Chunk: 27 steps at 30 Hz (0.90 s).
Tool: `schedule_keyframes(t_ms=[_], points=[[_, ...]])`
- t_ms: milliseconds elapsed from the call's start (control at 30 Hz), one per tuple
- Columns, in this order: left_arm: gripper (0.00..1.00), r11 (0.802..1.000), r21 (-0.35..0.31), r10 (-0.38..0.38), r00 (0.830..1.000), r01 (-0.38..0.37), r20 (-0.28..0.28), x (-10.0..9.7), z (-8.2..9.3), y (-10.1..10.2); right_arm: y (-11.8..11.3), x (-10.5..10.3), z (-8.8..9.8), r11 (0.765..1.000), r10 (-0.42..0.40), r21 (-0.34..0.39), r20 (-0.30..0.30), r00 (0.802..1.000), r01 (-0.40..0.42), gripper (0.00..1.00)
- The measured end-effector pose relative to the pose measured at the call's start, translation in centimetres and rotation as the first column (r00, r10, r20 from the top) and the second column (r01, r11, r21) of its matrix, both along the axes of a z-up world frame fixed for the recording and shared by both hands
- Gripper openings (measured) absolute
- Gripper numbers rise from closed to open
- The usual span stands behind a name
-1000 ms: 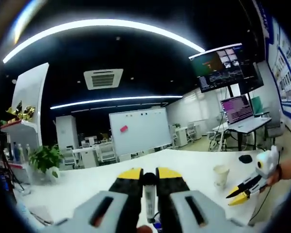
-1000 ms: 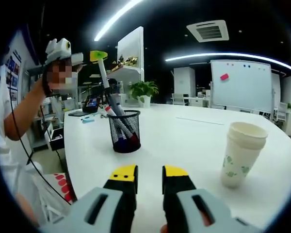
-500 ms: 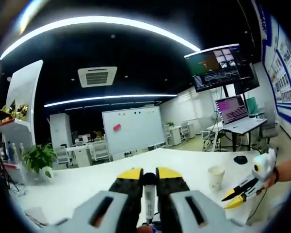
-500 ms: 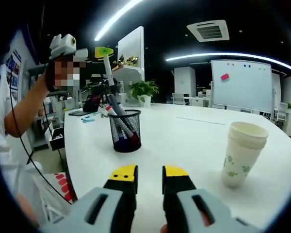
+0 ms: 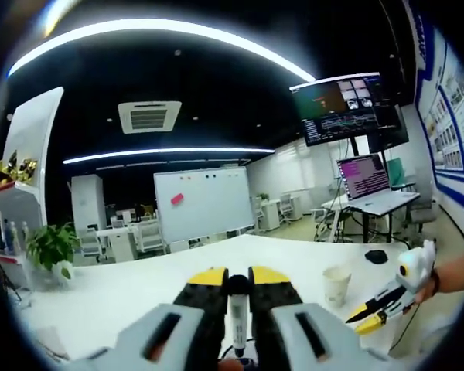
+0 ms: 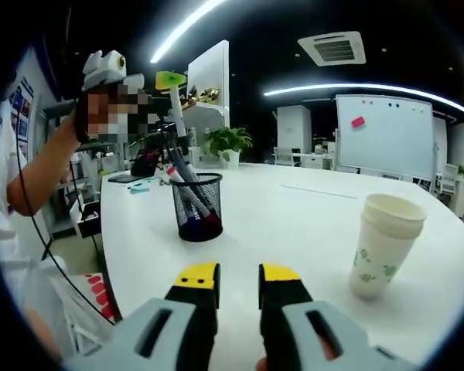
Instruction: Place the scattered laser pointers and whiteboard markers into the pen holder and stack the scattered paper cups together
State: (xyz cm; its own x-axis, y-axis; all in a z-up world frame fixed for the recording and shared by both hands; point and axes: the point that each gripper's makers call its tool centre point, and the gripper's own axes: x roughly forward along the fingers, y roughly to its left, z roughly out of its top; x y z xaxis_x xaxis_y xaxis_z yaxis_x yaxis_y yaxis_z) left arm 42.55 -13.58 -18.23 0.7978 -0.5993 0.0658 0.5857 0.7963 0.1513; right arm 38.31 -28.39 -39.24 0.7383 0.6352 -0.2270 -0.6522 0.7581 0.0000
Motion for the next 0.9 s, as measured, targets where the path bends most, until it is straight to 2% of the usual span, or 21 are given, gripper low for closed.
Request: schedule_keyframes(t_ms=[567, 900], points=[[0.11, 0.999, 0.022, -0.025, 0.999, 0.026, -0.038, 0.3, -1.4, -0.8, 0.0, 0.0, -0.3, 1.0, -0.001, 0.002, -0.006, 1.0, 0.001, 0.19], [0.11, 0.999, 0.026, -0.017, 0.997, 0.019, -0.073, 0.5, -2.7, -0.3, 0.1, 0.0, -0.5, 1.0, 0.0, -0.001, -0.01, 1.0, 0.0, 0.19]])
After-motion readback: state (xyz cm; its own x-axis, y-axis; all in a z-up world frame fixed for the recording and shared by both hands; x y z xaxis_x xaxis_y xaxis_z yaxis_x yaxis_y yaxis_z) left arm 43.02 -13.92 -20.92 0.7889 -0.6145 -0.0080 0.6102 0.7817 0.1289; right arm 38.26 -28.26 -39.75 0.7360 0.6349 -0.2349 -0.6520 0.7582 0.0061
